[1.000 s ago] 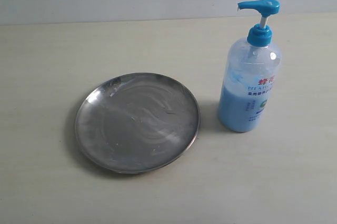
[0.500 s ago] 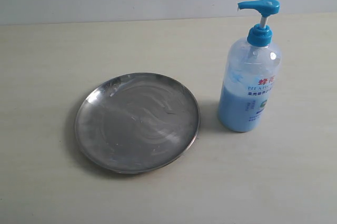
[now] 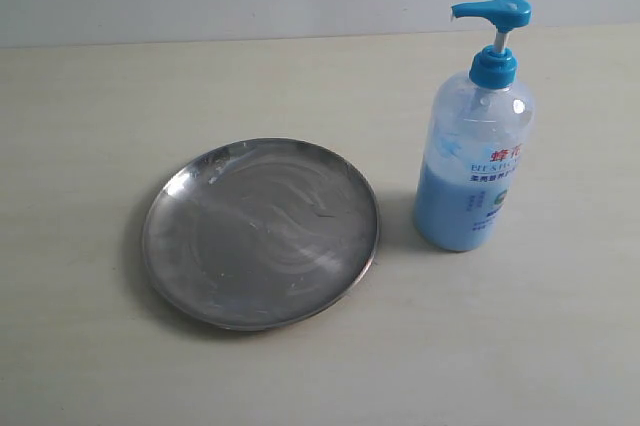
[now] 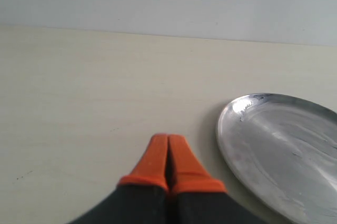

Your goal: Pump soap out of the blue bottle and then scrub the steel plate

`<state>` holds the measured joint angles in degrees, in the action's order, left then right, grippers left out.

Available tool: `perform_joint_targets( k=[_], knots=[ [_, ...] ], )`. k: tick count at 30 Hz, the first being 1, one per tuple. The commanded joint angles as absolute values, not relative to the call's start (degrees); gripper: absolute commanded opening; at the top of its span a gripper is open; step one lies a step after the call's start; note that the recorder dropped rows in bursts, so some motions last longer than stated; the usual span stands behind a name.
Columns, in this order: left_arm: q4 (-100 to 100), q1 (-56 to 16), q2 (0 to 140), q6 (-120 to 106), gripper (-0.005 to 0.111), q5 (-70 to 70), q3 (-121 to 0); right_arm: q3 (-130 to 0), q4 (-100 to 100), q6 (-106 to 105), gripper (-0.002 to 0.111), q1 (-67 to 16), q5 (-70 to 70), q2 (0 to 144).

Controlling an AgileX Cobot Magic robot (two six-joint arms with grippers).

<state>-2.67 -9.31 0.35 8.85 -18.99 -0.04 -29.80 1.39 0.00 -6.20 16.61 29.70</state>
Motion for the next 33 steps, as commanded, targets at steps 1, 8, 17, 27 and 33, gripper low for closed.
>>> perform_joint_targets(
  k=[1,8,17,27,33],
  knots=[
    [-2.68,-9.11,0.0,9.0,0.0,-18.67,0.0,-33.78,1.51,0.0,0.0,-6.01,16.19,33.59],
    [-2.68,-9.11,0.0,9.0,0.0,-18.67,0.0,-34.83,1.51,0.0,0.0,-6.01,16.65,35.38],
    [-2.68,-9.11,0.0,9.0,0.0,-18.67,0.0,-34.83,1.51,0.0,0.0,-6.01,16.65,35.38],
    [-2.68,-9.11,0.0,9.0,0.0,-18.67,0.0,-34.83,-3.19,0.0,0.0,-6.01,17.06,36.1],
    [-2.68,-9.11,0.0,9.0,0.0,-18.67,0.0,-34.73,-2.69,-1.06,0.0,-6.01,22.86,40.77]
  ],
)
